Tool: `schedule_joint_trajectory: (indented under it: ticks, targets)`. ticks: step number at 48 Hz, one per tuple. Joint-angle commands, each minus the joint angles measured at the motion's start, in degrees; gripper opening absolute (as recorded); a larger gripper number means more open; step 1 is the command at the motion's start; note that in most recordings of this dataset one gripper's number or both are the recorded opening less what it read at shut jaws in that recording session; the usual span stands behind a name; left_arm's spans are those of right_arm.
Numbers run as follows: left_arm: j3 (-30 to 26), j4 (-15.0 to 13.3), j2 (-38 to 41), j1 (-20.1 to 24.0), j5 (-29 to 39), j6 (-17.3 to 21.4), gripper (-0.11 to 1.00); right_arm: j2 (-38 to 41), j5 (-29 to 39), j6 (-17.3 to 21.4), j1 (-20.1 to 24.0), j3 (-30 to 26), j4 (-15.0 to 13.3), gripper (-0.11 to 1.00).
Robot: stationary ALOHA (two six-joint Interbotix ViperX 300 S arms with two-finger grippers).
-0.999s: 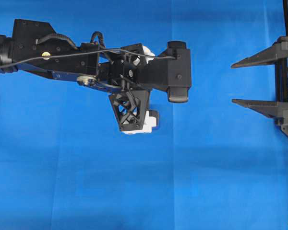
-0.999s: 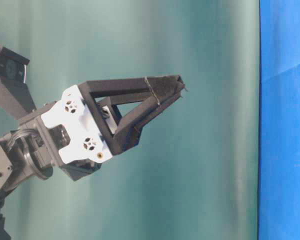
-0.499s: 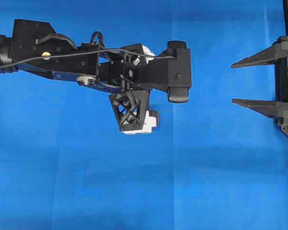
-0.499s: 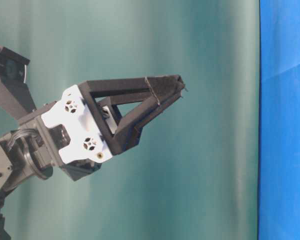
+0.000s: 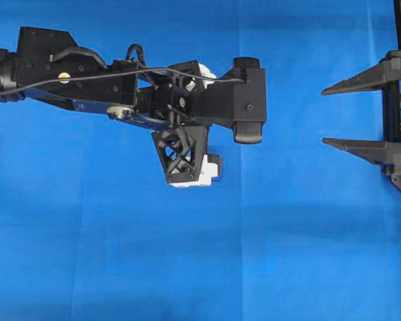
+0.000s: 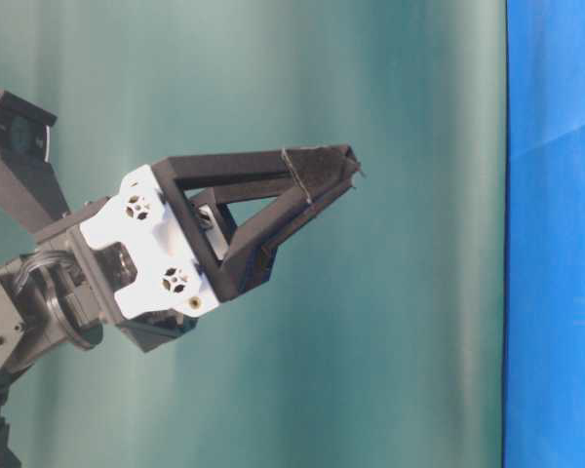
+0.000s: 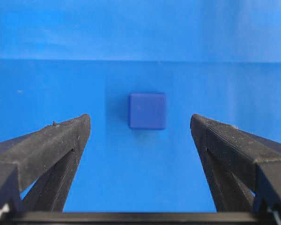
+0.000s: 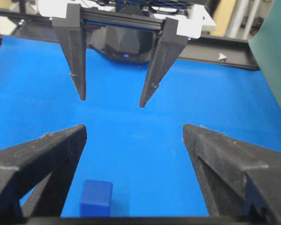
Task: Handover the blue block to the right arm after grasping it with the left arm, then place it in the designated position.
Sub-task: 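Lower the left gripper around the blue cube and close it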
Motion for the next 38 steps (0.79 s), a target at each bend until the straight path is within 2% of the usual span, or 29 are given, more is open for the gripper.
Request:
schedule_joint_trajectory:
  ticks: [1,17,38]
  targets:
    - [-1.49,0.18,-0.97,0.0,-0.35,0.18,0.91,0.53,-0.26,0.0,-0.09,-1.58,0.09,0.97]
    - [-0.53,0.18,-0.97,0.0,-2.02,0.44,0.91,0.97,-0.26,0.0,-0.09,-1.49,0.0,0.98]
    - [10.72,0.09,-0.44,0.0,-17.05,-0.18,0.91,1.23,-0.26,0.0,-0.09,-1.41,0.09,0.97]
